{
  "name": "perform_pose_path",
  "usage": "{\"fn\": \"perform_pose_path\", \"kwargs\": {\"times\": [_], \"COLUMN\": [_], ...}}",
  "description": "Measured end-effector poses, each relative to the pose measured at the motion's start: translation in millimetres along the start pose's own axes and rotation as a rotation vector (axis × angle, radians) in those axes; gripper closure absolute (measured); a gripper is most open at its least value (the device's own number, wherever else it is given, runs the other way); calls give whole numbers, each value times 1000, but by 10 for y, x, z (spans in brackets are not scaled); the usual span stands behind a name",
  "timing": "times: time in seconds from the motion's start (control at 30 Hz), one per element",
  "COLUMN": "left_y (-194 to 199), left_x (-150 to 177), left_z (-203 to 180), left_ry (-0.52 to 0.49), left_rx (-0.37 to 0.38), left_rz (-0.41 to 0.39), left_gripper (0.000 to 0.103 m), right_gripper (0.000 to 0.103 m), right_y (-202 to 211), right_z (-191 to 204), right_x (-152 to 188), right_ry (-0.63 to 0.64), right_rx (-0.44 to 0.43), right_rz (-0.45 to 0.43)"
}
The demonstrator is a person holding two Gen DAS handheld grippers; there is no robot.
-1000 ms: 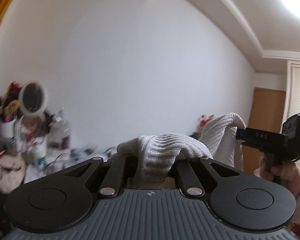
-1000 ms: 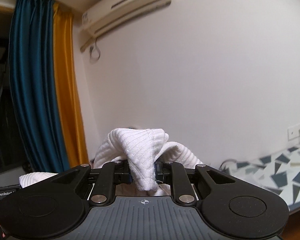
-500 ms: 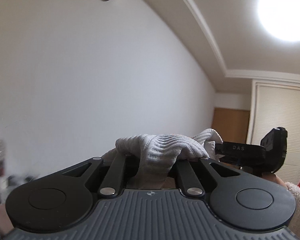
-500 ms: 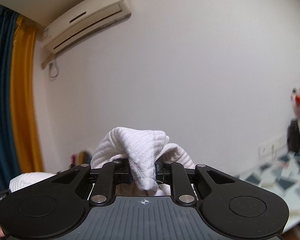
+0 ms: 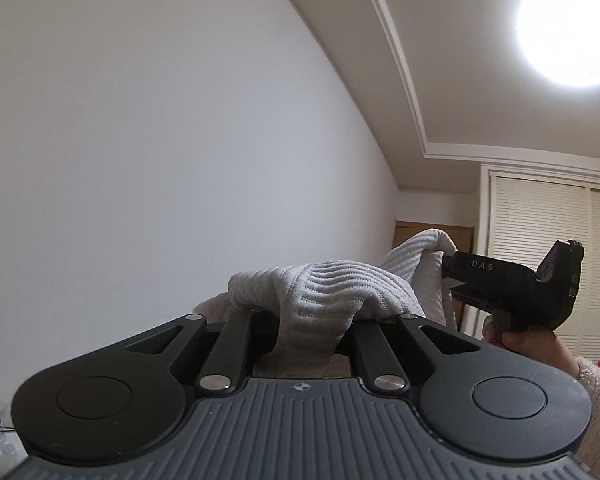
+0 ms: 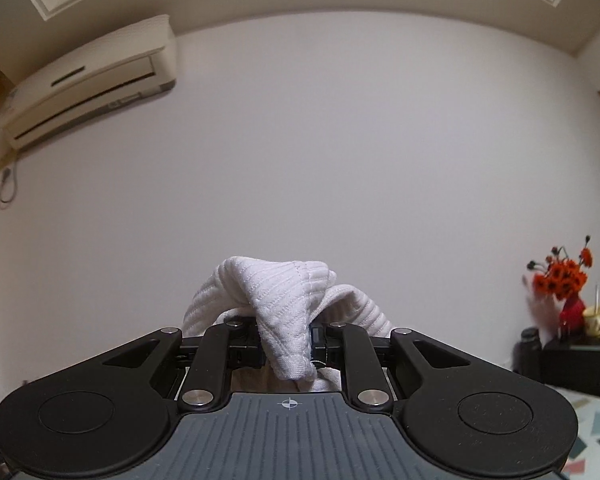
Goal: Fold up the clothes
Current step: 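Lift the white sweater high with both grippers and carry it toward the bed, then lower the white sweater onto the bed with both grippers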
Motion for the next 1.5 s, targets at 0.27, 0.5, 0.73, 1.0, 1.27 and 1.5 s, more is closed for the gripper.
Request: {"fn": "perform_pose_path", "kwargs": {"times": [0.27,0.5,0.73,1.0,1.27,1.5], "left_y": [-805,-1924,-3074,-3660,-3751,-3530], "left_x": [629,1321,2068,2854,3637,4073], "left_z": [450,654,948,1442,1859,1811], "left_ry": [85,158,297,381,428,516], "left_rx": [7,-43,-275,-514,-674,-775], "left_rz": [113,162,236,368,547,657], "left_gripper": [93,92,92,92,92,92], "right_gripper": [88,88,88,86,85,81], "right_y": [-922,-2016,-3222,-3882,-3939,-3914], "right_z": [-851,-2329,-3368,-3776,-3936,-4062], "right_x": [576,935,1021,1810,3062,3816], "right_ry": [-38,-125,-30,42,245,322], "right_rx": [12,-46,-123,-218,-202,-137], "right_rz": [86,187,271,409,593,765]}}
Point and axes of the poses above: each gripper's, at about its wrist camera, not at the fingertips, and y roughly against the way its jaws point, z to its left, x to its underside, the point moved 5 cm from there along -y, roughly the way its jaws point, and after that the axes turned 14 degrees about x, right-handed, at the moved point
